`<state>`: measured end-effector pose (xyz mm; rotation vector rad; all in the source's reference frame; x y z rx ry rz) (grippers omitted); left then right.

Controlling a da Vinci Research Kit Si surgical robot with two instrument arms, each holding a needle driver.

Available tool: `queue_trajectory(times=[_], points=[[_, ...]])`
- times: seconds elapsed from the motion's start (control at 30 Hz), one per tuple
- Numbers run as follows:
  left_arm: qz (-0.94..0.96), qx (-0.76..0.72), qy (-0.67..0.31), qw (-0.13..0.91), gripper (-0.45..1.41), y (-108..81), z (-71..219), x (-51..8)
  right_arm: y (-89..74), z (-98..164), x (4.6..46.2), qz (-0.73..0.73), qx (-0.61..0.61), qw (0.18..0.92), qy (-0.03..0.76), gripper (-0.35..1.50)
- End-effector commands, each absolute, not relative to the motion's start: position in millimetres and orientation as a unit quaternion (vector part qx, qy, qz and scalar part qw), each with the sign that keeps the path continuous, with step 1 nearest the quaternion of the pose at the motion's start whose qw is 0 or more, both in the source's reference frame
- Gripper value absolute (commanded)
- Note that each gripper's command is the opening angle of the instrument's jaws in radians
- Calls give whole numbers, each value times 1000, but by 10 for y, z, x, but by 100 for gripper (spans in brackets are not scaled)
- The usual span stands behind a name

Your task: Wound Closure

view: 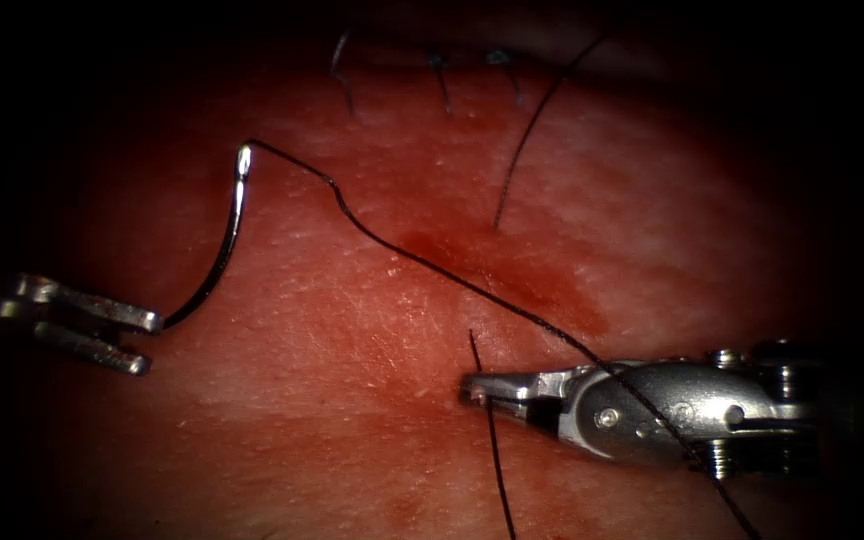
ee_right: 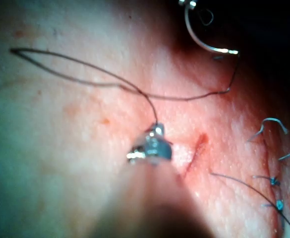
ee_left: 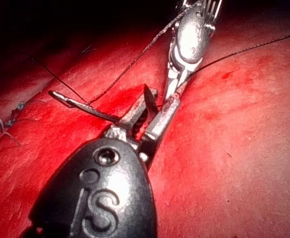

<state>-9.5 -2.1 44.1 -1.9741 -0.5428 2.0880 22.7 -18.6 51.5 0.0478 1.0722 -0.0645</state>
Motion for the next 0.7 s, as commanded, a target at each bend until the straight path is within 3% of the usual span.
queue_trajectory(times=[0.03,0.53,0.57,0.7], points=[[711,-671,-183,109,-45,-22,446,-101,-198,498,237,-34,30,855,516,-35],[713,-670,-175,110,-45,-24,431,-110,-255,386,264,-78,59,844,527,-35],[713,-670,-175,110,-45,-23,430,-110,-250,389,263,-74,57,844,528,-23],[713,-670,-174,109,-45,-22,429,-110,-224,410,254,-45,29,844,533,104]])
